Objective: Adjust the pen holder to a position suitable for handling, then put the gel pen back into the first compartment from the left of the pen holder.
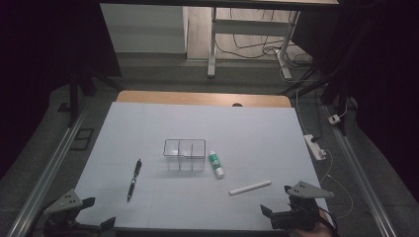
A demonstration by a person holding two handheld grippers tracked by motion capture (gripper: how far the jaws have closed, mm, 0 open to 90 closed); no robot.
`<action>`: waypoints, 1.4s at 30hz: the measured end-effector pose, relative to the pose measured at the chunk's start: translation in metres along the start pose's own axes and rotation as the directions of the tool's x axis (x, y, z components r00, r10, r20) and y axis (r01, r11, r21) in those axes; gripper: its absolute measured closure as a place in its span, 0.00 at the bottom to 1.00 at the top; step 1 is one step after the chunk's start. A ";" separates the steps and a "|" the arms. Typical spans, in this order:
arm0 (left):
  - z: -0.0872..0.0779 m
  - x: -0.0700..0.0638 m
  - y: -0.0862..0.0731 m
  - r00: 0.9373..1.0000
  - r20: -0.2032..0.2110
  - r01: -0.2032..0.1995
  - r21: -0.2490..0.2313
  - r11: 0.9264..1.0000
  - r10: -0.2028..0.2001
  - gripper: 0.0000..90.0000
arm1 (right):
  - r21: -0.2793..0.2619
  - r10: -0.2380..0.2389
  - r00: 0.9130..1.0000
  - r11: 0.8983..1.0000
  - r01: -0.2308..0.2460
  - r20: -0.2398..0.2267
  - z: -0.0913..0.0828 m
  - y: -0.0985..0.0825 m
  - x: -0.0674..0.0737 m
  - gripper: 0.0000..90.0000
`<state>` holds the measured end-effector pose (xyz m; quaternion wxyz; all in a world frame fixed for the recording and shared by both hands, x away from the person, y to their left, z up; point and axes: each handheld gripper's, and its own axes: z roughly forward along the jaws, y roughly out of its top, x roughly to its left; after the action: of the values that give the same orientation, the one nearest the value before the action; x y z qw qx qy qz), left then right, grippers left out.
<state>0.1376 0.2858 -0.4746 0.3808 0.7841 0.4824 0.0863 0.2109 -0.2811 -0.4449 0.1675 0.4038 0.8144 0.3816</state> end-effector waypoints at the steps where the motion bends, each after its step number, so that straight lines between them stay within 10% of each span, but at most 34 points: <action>1: 0.000 0.000 0.000 1.000 0.000 -0.002 0.000 1.000 0.002 0.01 | 0.001 0.008 1.000 1.000 -0.008 0.001 -0.002 -0.003 -0.001 0.00; 25: 0.005 -0.003 0.005 0.999 0.030 -0.038 0.024 0.999 0.038 0.00 | 0.033 0.044 0.999 0.998 -0.044 -0.026 -0.003 -0.009 -0.007 0.00; 29: 0.007 -0.005 0.007 0.997 -0.034 -0.074 0.030 0.997 0.075 0.00 | 0.041 0.042 0.999 0.998 -0.041 -0.029 -0.002 -0.009 -0.006 0.00; 42: 0.014 0.004 0.025 0.998 -0.024 -0.065 -0.019 0.998 0.064 0.00 | 0.051 0.044 0.999 0.998 -0.042 -0.029 -0.001 -0.008 -0.006 0.00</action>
<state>0.1639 0.2763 -0.4686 0.3799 0.7944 0.4604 0.1126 0.2095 -0.2896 -0.4504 0.1368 0.4195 0.8174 0.3703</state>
